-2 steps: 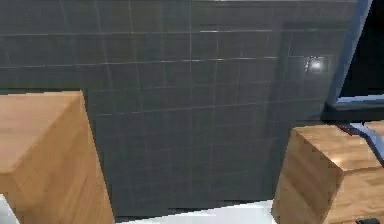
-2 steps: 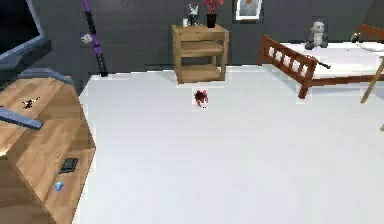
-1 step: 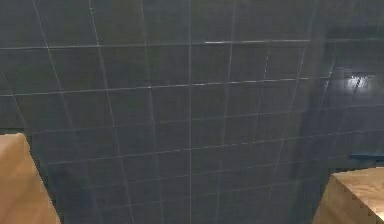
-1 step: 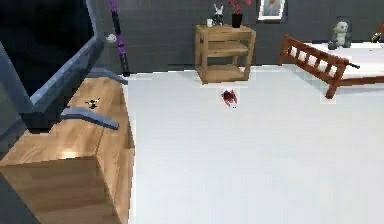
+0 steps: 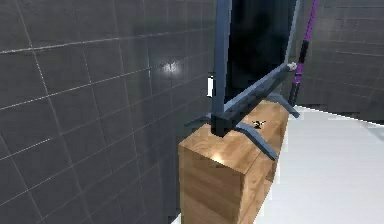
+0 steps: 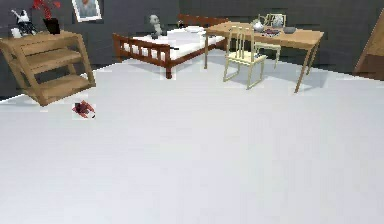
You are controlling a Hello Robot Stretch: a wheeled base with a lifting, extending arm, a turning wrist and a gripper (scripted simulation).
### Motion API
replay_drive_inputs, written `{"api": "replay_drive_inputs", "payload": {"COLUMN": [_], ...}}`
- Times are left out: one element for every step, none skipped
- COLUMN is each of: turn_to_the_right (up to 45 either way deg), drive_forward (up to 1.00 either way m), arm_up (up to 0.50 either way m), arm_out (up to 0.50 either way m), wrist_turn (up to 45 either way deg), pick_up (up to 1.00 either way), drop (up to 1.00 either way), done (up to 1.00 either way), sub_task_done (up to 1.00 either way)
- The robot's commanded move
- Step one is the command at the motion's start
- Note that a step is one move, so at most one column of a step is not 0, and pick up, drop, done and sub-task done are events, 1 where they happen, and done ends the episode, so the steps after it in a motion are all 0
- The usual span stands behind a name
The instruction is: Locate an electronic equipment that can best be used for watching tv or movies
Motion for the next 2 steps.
{"api": "replay_drive_inputs", "payload": {"turn_to_the_right": [15.0,0.0], "drive_forward": [0.0,0.0], "arm_up": [0.0,0.0], "arm_out": [0.0,0.0], "wrist_turn": [0.0,0.0], "pick_up": [0.0,0.0], "drop": [0.0,0.0], "done": [0.0,1.0], "sub_task_done": [0.0,0.0]}}
